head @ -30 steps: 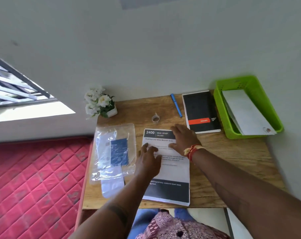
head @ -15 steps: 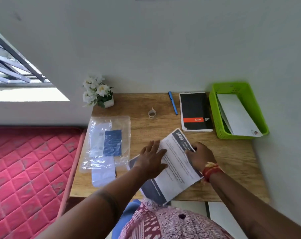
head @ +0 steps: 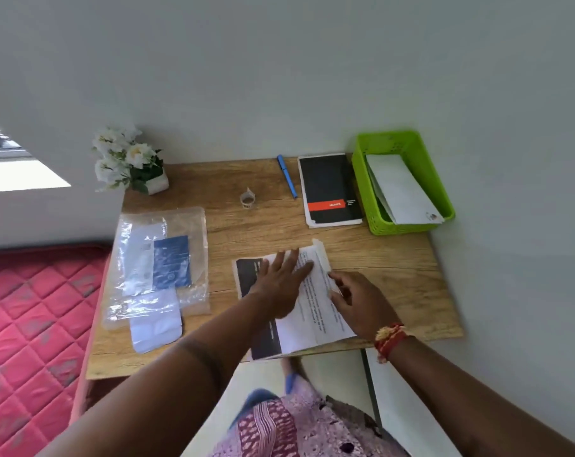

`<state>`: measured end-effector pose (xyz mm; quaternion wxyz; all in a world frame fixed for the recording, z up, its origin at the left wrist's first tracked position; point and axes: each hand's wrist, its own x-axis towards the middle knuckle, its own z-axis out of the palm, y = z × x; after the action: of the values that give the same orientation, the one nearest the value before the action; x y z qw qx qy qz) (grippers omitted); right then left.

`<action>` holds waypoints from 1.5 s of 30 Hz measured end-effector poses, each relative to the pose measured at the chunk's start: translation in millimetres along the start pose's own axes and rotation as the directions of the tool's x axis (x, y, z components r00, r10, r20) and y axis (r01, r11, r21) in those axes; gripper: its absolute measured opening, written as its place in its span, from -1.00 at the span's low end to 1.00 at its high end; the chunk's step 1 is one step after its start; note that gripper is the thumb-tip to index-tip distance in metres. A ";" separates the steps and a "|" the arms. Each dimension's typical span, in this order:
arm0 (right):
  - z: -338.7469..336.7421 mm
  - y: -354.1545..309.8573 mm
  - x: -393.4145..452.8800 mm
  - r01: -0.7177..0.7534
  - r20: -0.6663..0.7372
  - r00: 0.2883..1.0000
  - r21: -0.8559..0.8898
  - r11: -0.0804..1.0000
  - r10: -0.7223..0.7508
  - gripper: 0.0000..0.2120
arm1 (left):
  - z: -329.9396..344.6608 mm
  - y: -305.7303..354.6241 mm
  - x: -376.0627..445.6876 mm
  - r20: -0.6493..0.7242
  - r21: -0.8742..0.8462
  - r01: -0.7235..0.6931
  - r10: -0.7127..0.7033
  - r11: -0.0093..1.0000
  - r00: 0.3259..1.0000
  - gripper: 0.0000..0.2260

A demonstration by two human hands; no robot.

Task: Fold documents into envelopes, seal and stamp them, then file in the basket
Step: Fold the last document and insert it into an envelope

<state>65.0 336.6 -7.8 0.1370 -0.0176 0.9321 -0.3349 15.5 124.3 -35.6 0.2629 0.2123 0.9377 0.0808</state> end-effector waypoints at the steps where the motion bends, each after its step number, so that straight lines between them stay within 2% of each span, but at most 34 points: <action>1: 5.0 0.6 -3.4 0.002 0.012 1.000 -0.031 1.000 -0.002 -0.57 | -1.8 -2.6 2.3 -0.003 0.031 -0.019 0.020 0.999 1.000 -0.24; 4: 19.1 0.3 -10.2 -0.015 0.041 0.999 -0.165 0.986 0.022 -0.51 | -3.9 -3.2 6.4 -0.063 0.123 -0.036 0.044 0.992 0.997 -0.24; 6: 25.6 -4.5 -14.4 -0.062 0.033 0.997 -0.145 0.988 0.067 -0.48 | -0.3 3.0 1.3 -0.142 0.121 0.015 0.002 0.992 0.990 -0.25; 9: 31.3 -13.7 -15.1 -0.129 0.080 0.988 -0.044 0.991 0.132 -0.41 | 11.4 13.3 -15.9 -0.199 -0.068 0.126 -0.137 0.990 0.970 -0.27; 11: 32.5 -14.1 -15.3 -0.139 0.130 0.982 -0.012 0.990 0.140 -0.46 | 19.8 17.9 -27.2 -0.168 -0.205 0.155 -0.190 0.967 0.967 -0.30; 14: 29.4 -4.9 -13.4 -0.031 0.164 0.985 -0.136 0.990 0.054 -0.61 | 25.0 16.9 -35.1 -0.127 -0.302 0.133 -0.178 0.944 0.976 -0.37; 16: 24.6 2.2 -7.4 0.029 0.183 0.983 -0.173 0.985 0.003 -0.64 | 25.6 13.5 -34.4 -0.100 -0.261 0.134 -0.165 0.956 0.981 -0.41; 18: 15.8 7.0 6.2 0.050 0.189 0.982 -0.173 0.984 -0.017 -0.70 | 29.0 12.3 -29.8 -0.085 -0.116 0.139 -0.149 0.984 0.985 -0.39; 20: 7.8 10.9 23.2 0.068 0.173 0.984 -0.188 0.980 -0.035 -0.78 | 40.3 16.0 -25.7 -0.136 -0.018 0.132 -0.134 0.991 0.982 -0.38; 22: 2.0 15.3 38.2 0.079 0.153 0.987 -0.199 0.977 -0.049 -0.81 | 56.8 22.9 -25.6 -0.210 -0.011 0.132 -0.132 0.991 0.969 -0.39; 25: 3.7 19.9 56.1 0.103 0.142 0.987 -0.229 0.968 -0.071 -0.74 | 76.8 25.1 -27.8 -0.334 0.003 0.150 -0.140 0.989 0.932 -0.40; 29: 14.1 30.0 71.4 0.133 0.071 0.990 -0.233 0.963 -0.120 -0.71 | 80.5 23.9 -28.0 -0.420 -0.026 0.132 -0.130 0.991 0.898 -0.38; 33: 21.6 39.3 78.4 0.170 -0.014 0.984 -0.250 0.953 -0.179 -0.73 | 83.2 22.9 -31.1 -0.409 0.022 0.117 -0.098 0.993 0.907 -0.41; 40: 17.8 29.5 115.5 0.128 -0.069 0.986 -0.261 0.957 -0.151 -0.71 | 78.5 25.0 -32.5 -0.368 0.022 0.137 -0.120 0.990 0.922 -0.41; 45: 19.1 23.4 142.1 0.099 -0.169 0.976 -0.215 0.972 -0.137 -0.71 | 77.7 25.2 -32.9 -0.370 0.012 0.134 -0.120 0.991 0.921 -0.41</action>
<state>-65.2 325.2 -71.2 0.0282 -0.0566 0.9675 -0.2449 90.9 135.5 -79.8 0.0832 0.1370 0.9834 0.0847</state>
